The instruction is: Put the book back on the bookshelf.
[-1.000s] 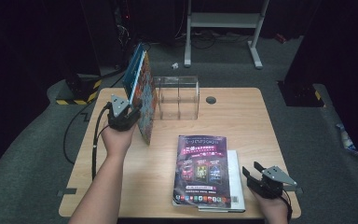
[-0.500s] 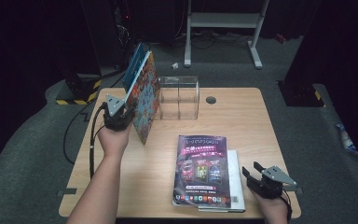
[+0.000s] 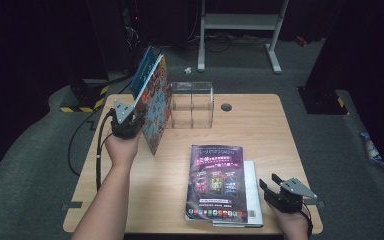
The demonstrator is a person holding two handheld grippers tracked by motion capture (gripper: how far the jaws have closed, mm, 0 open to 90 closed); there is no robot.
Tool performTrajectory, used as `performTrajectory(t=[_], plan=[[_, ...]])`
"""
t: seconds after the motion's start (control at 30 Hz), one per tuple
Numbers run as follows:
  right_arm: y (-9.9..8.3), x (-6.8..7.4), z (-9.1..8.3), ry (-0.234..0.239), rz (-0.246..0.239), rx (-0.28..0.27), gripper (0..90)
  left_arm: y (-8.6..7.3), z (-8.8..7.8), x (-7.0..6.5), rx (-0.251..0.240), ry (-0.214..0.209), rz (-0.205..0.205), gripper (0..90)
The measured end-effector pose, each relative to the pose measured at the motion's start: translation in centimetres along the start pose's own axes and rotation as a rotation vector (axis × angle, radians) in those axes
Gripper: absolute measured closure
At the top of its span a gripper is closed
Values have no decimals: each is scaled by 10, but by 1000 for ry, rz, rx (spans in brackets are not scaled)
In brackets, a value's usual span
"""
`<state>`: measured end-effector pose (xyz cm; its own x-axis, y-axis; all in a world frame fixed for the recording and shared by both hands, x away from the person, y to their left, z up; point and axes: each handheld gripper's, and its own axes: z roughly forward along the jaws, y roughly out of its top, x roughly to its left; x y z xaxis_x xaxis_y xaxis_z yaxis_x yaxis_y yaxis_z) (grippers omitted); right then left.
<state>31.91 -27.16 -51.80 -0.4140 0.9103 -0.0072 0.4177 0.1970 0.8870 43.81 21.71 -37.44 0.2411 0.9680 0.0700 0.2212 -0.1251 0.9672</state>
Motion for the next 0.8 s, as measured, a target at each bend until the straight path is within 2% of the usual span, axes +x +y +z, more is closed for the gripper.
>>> performTrajectory(t=[0.7,0.8], plan=[[0,0,0,-2,-3,4,452,-7,-7,5,-6,-11,-7,685],[0,0,0,-3,-2,2,452,-8,-8,5,1,-12,3,672]])
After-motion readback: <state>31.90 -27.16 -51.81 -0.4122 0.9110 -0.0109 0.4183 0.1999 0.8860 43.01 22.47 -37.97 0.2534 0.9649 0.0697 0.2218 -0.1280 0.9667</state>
